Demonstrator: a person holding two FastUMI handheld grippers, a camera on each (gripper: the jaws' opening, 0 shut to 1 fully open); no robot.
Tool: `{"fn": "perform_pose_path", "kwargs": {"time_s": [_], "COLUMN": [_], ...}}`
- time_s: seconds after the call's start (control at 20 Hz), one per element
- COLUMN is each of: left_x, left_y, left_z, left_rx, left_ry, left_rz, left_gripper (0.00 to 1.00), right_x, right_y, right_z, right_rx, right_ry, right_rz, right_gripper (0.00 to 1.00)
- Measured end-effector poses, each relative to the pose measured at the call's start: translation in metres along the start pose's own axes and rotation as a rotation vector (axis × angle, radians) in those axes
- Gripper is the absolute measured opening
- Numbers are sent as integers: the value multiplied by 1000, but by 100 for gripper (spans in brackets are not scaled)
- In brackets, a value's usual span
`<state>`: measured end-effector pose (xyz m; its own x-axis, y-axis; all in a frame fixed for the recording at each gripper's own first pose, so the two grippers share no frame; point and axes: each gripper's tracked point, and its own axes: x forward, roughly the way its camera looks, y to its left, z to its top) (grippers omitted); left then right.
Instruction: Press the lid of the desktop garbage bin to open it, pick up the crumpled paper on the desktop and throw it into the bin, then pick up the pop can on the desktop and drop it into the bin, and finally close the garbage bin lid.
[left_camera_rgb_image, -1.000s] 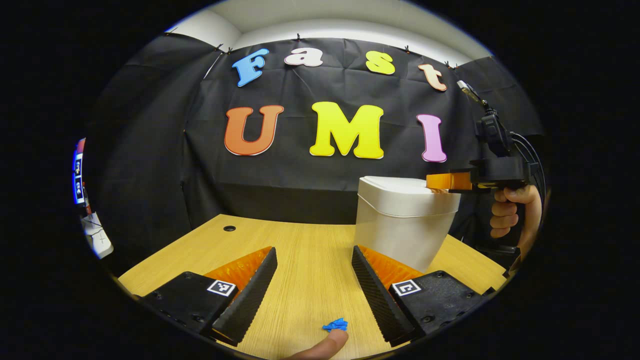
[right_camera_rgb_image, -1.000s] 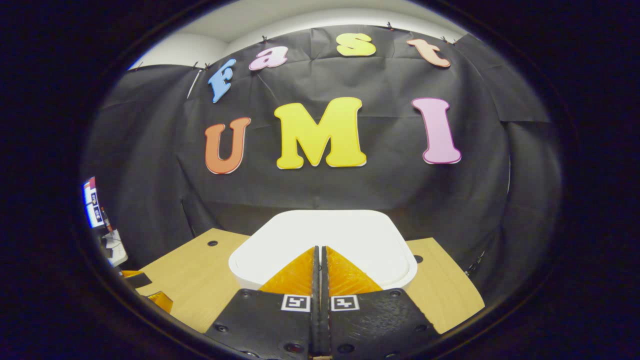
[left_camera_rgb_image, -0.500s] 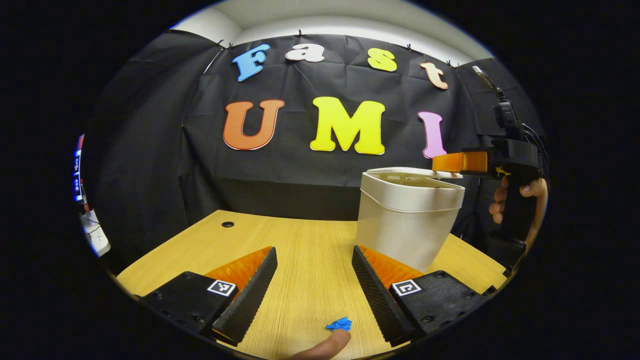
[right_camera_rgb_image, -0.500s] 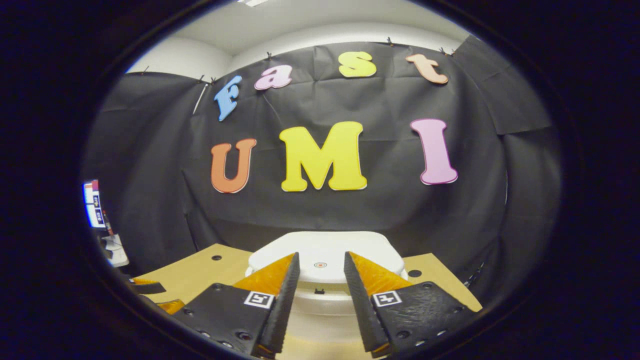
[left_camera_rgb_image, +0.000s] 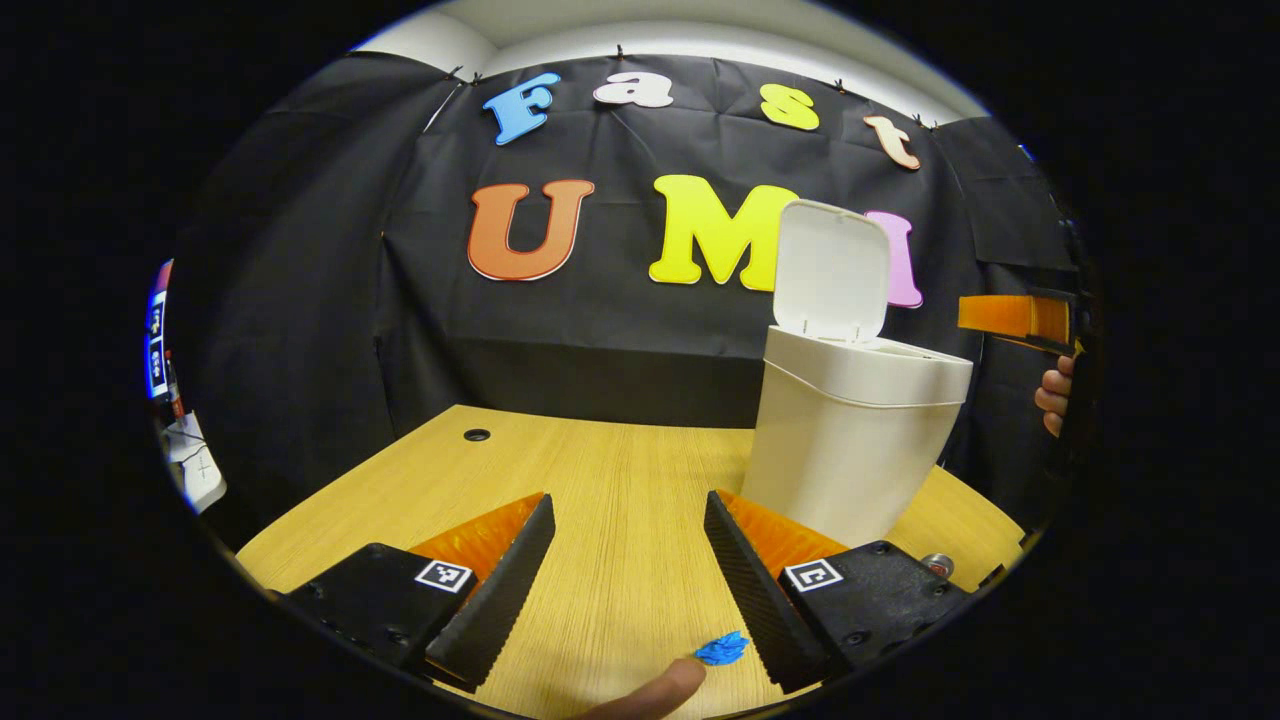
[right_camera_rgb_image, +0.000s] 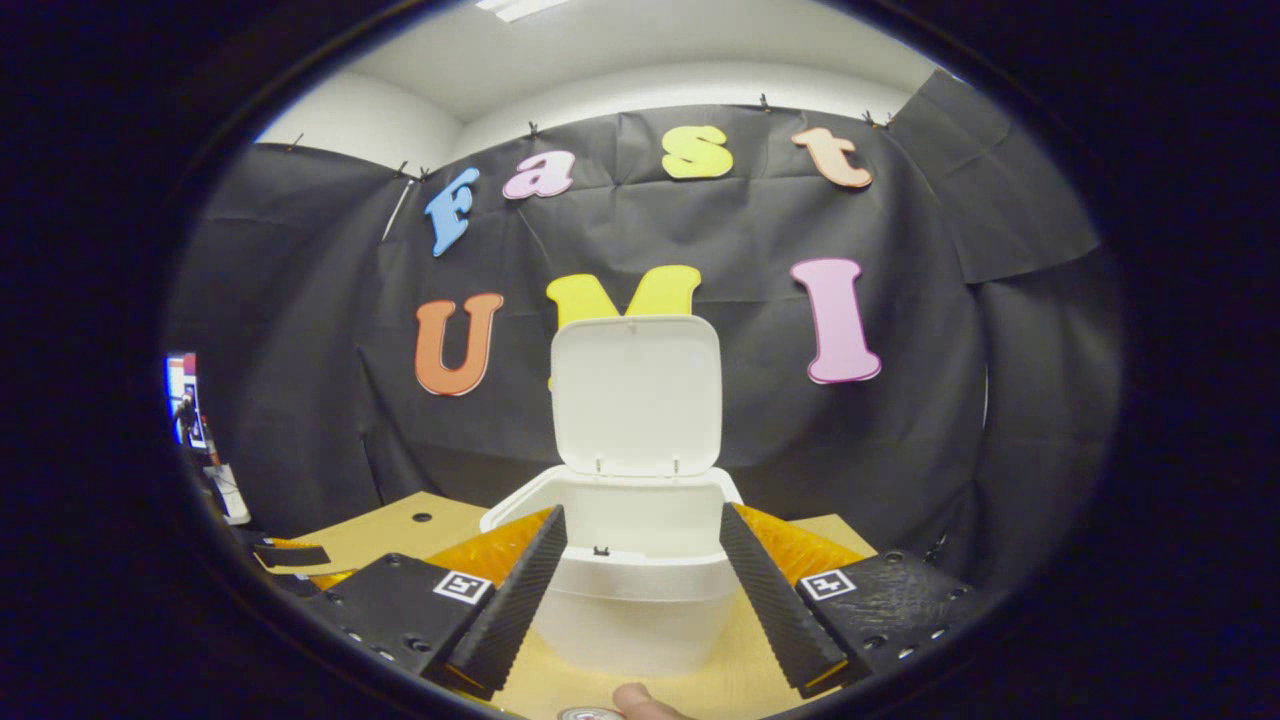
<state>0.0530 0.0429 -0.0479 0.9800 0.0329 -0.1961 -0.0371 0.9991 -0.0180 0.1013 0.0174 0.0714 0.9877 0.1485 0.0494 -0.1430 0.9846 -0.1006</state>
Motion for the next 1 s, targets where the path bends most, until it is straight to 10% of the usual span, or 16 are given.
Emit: {"fn": "perform_pose_path", "kwargs": {"time_s": [1.0], "left_x": [17], "left_y": [-52], "left_z": [-164], "left_rx": [135], "left_ry": [420], "left_rz": [-58], "left_gripper": [96], "right_x": [-93], "right_y": [-47], "right_z": [-80], "right_rx": [-149], "right_ry": [-36], "right_rz": [-44], "right_gripper": [95]}}
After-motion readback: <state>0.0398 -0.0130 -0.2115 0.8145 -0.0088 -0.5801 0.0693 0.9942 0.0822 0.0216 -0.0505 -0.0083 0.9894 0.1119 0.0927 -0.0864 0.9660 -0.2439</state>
